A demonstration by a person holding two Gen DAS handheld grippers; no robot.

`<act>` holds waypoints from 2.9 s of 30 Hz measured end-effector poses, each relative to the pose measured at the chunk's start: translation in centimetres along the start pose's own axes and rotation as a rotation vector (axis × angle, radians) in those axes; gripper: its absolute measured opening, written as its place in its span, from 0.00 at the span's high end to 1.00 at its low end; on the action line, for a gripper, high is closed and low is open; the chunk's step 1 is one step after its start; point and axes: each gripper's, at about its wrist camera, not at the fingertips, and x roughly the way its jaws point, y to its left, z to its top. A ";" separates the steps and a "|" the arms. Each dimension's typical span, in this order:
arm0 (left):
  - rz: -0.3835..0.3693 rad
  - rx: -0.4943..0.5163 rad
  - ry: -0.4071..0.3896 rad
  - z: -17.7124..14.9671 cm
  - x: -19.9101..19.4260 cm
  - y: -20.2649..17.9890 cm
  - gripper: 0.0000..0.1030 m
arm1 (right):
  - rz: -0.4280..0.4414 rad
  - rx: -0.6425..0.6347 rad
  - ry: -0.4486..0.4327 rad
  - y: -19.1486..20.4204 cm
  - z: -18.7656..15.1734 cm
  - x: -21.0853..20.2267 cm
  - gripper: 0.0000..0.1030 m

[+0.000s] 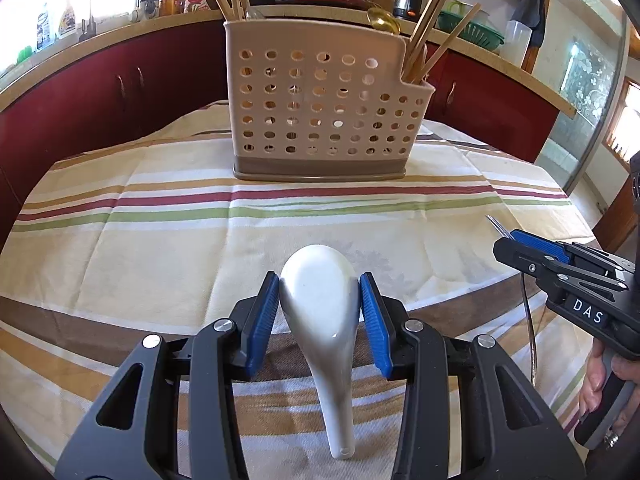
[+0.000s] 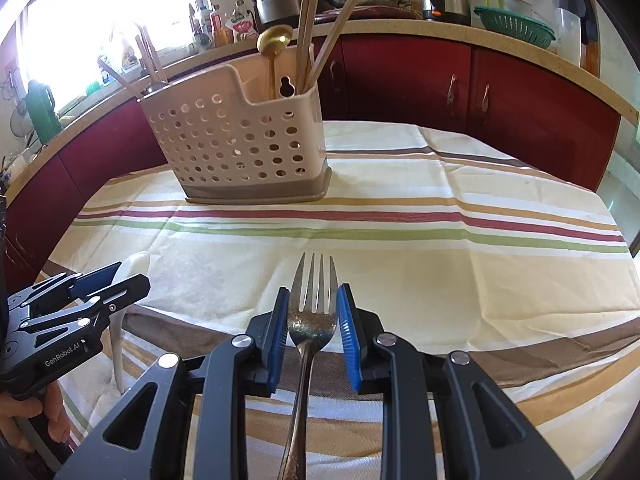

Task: Organize utensils
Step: 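Lift the white ceramic spoon with the left tool while the right tool lifts the fork, then lower the ceramic spoon into the caddy with the left tool while the right tool lowers the fork in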

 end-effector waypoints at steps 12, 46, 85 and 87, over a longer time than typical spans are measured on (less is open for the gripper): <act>-0.003 -0.006 -0.071 0.3 -2.4 0.3 0.61 | 0.003 -0.003 -0.081 0.4 0.2 -1.7 0.76; 0.000 -0.014 -0.170 1.1 -5.4 1.1 0.61 | -0.012 -0.007 -0.200 1.1 0.3 -4.8 0.76; -0.005 0.105 -0.500 16.3 -10.4 -0.4 0.61 | 0.039 -0.090 -0.554 4.5 15.6 -8.9 0.77; -0.004 0.115 -0.515 17.1 -10.3 -0.6 0.61 | 0.046 -0.086 -0.573 4.6 16.4 -8.7 0.77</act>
